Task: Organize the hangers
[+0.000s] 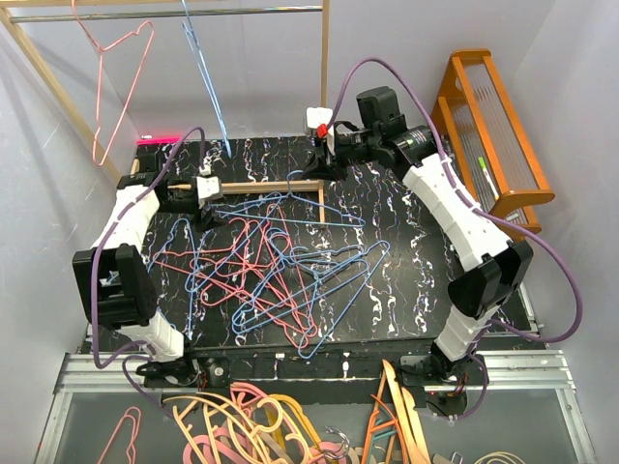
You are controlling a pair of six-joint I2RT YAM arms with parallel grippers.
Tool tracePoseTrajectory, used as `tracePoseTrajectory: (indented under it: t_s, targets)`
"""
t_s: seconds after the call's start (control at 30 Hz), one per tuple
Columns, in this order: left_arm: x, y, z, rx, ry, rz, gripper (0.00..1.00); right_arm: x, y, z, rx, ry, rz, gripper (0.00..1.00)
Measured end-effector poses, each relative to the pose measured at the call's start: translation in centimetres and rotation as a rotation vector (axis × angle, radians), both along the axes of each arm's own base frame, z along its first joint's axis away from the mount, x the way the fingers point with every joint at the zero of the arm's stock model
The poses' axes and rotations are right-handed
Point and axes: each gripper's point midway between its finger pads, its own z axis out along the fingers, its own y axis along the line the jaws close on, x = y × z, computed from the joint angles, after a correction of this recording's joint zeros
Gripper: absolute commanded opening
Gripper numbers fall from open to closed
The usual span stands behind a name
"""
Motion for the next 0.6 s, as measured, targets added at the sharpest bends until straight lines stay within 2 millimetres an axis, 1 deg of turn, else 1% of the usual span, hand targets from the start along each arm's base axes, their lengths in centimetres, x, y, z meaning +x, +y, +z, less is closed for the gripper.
tracePoseTrajectory:
  t_s: [0.07, 0.13, 0.17, 0.23, 0.27, 0.37, 0.53, 0.57, 0.6]
  targets:
    - [-0.6, 0.0, -0.5, 0.009, 0.023, -0.013, 0.55, -0.2, -0.1, 0.4, 0.004, -0.012, 0.001, 0.08]
    - [-1.1, 0.1, -1.1, 0.016, 0.048, -0.024, 0.44, -0.3, -0.1, 0.6, 0.006, -0.02, 0.003, 0.08]
    - [-1.3, 0.1, -1.3, 0.019, 0.058, -0.028, 0.34, -0.3, -0.1, 0.6, 0.005, -0.02, 0.004, 0.08]
    - [-1.6, 0.2, -1.6, 0.027, 0.07, -0.034, 0.08, -0.2, -0.2, 0.5, 0.004, -0.021, 0.004, 0.08]
    - [-1.7, 0.2, -1.7, 0.028, 0.075, -0.035, 0.0, -0.3, -0.2, 0.4, 0.003, -0.02, 0.005, 0.08]
    - [-2.1, 0.2, -1.6, 0.039, 0.082, -0.049, 0.0, -0.2, -0.2, 0.2, -0.001, -0.023, 0.007, 0.08]
    - [-2.3, 0.7, -0.4, 0.073, 0.087, -0.058, 0.0, -0.1, -0.4, -0.1, -0.005, -0.03, 0.006, 0.08]
    - [-2.4, 0.9, -0.3, 0.079, 0.09, -0.057, 0.0, 0.0, -0.4, -0.2, -0.005, -0.031, 0.005, 0.16]
    - [-2.8, 1.0, -0.1, 0.088, 0.095, -0.059, 0.0, 0.0, -0.4, -0.2, -0.004, -0.03, 0.004, 0.35]
